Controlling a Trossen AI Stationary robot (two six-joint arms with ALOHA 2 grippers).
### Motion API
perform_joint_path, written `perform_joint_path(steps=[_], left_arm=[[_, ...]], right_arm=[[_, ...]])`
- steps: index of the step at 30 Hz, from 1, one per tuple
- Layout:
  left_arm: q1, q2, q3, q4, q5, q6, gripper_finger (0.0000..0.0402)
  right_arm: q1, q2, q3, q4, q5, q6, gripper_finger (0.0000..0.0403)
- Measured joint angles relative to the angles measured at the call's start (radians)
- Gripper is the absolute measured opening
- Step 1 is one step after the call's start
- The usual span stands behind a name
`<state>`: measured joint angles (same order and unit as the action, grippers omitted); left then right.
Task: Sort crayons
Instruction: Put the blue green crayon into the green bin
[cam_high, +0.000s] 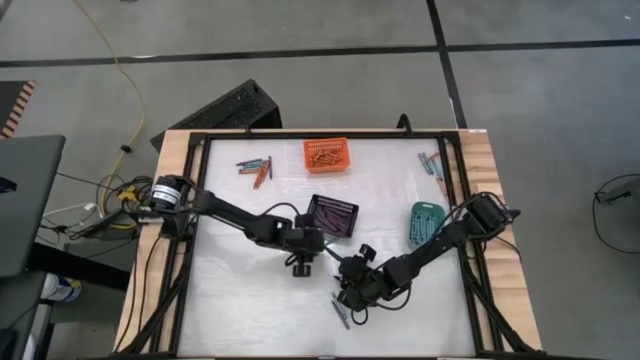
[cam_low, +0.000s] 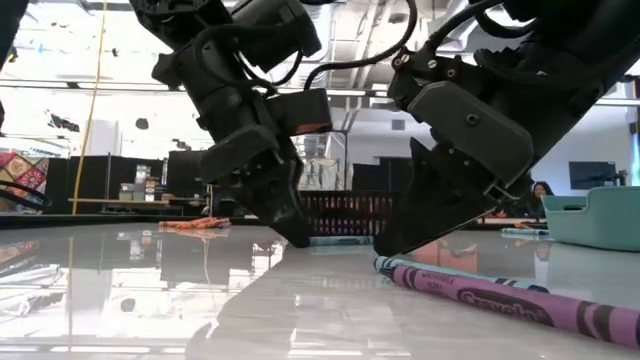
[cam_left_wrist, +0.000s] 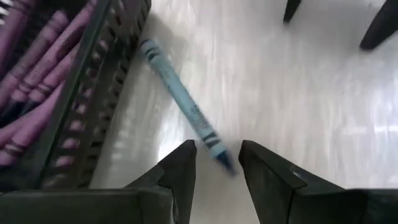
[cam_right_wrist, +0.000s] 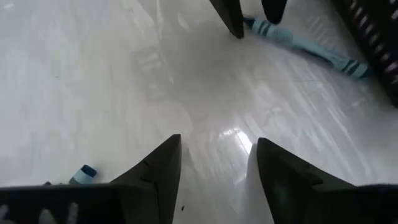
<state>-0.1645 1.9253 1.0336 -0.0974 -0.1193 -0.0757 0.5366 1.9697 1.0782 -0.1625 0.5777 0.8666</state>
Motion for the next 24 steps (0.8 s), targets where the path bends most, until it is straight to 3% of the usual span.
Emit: perform_joint_path(steps=[7, 17, 24], left_arm=[[-0.023, -0.02, 0.001, 0.003, -0.024, 0.012, 0.0113], [-0.017, -0.02, 0.005, -0.007, -0.006, 0.031, 0.0013], [-0.025, -0.021, 0.005, -0.013, -0.024, 0.063, 0.0002]], right_arm=[[0.002, 0.0, 0.001, -0.009, -0.001, 0.0, 0.02], [0.011, 0.0, 0.001, -0.013, -0.005, 0.0, 0.02], [0.035, -0.034, 0.002, -0.102, -0.017, 0.025, 0.02]])
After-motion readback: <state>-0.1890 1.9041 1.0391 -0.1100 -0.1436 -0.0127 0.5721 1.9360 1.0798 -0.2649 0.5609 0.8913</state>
